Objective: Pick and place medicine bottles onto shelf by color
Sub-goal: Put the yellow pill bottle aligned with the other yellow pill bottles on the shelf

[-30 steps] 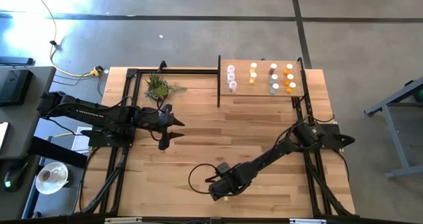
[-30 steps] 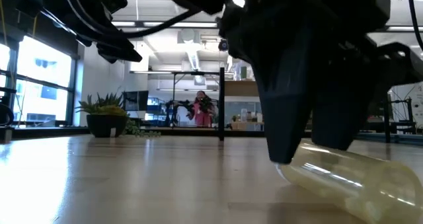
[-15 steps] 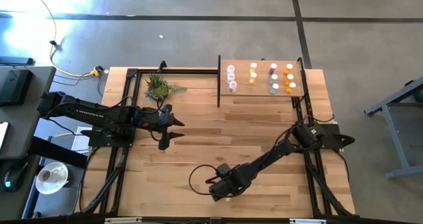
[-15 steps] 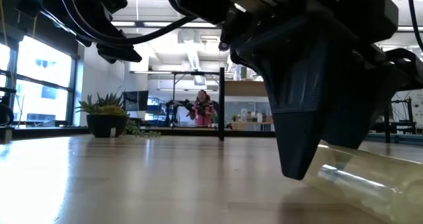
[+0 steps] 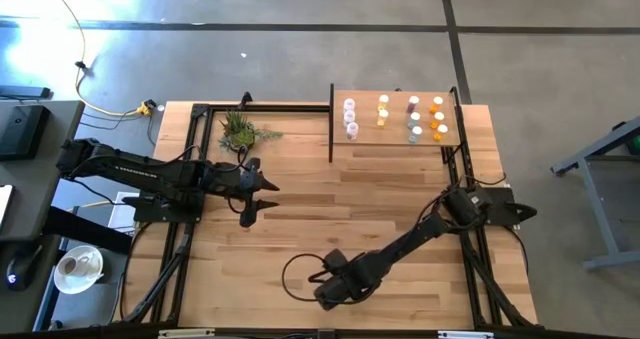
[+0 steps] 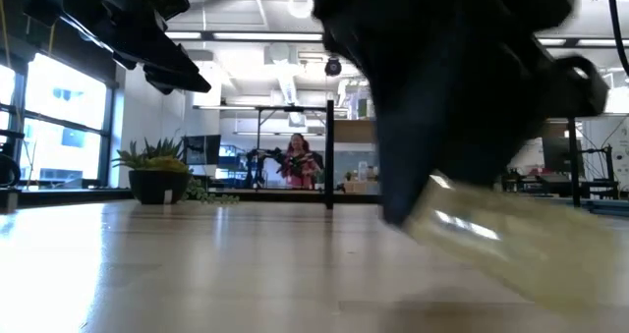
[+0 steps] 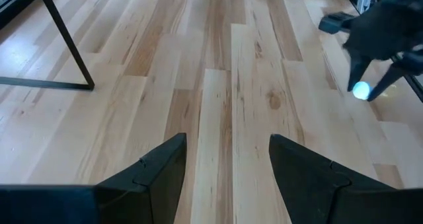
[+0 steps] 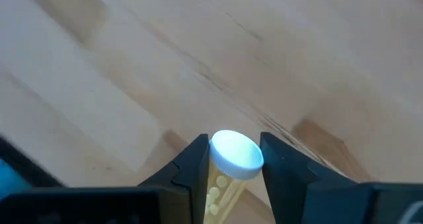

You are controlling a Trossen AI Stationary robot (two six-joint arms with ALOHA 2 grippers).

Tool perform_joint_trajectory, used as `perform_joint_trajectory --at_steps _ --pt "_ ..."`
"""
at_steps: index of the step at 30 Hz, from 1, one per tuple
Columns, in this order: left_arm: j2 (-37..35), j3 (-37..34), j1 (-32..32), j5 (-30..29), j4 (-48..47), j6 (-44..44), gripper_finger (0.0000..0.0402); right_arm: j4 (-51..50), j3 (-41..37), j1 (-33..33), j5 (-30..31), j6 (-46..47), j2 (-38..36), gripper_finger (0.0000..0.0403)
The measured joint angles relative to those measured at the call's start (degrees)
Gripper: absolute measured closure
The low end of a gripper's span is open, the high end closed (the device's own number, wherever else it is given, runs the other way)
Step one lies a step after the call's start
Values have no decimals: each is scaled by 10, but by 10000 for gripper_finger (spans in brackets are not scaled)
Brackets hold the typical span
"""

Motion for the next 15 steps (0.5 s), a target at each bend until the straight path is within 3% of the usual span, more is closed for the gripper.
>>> perform_joint_trajectory --at_steps 15 --pt "0 0 0 0 0 1 195 -153 115 29 290 -15 -1 297"
